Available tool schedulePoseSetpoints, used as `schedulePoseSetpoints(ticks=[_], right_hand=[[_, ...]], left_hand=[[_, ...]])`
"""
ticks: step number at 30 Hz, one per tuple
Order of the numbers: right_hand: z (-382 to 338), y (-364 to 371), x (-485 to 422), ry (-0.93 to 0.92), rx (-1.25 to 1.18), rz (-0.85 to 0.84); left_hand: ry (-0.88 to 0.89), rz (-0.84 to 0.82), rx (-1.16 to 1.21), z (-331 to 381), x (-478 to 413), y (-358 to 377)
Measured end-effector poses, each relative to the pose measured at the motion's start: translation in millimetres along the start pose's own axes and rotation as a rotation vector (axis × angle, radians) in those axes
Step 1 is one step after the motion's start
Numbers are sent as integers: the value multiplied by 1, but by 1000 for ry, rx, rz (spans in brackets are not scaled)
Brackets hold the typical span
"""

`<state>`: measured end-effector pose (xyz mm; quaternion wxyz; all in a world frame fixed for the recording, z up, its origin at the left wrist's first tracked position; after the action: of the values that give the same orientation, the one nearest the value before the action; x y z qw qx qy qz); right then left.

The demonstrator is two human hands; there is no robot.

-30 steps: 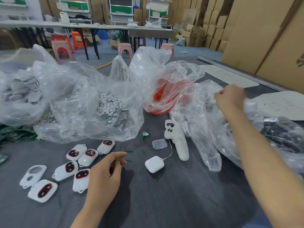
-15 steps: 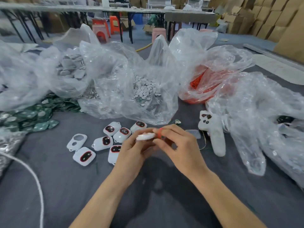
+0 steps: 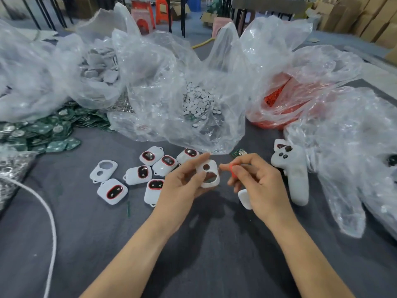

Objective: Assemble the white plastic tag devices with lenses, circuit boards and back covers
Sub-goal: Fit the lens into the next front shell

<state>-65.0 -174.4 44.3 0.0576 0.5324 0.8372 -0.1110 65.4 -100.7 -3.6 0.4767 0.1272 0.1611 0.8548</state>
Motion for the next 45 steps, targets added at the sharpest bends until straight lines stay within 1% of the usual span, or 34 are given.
schedulePoseSetpoints(ticks=[3, 10, 14, 16, 20, 24, 26, 32, 39, 45], right_hand=[[6, 1, 2, 13, 48, 9], [8, 6, 5, 11, 67, 26], [7, 10, 7, 40, 4, 10], [5, 12, 8, 28, 38, -6], [-2, 14, 9, -57, 163, -7], [-17, 9, 11, -238, 400, 76], [-24, 9, 13, -303, 431, 115], [-35, 16, 20, -452, 532, 122], [-37, 15, 21, -482, 548, 118], [-36, 15, 20, -473, 517, 113]], left_hand=[[90, 92, -108, 7, -1, -9], [160, 159, -222, 15, 3, -13], [133, 157, -244, 13, 5, -12], [91, 127, -200, 7, 6, -10], [25, 64, -143, -1, 6, -2], [3, 40, -101, -3, 8, 4], [2, 36, -126, -4, 8, 4], [-5, 27, -131, -6, 9, 6], [107, 22, -166, 3, 15, 12], [103, 16, -161, 4, 14, 11]])
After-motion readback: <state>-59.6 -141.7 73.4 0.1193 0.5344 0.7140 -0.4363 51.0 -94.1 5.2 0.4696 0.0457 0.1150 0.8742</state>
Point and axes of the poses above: each hand's wrist, its own x-axis away from the middle knuckle, its own y-axis out of the palm, z = x × y, the point moved 10 cm from there along -x, towards the middle knuckle, and after that the axes turned 6 degrees about z, right-handed, at the moved point
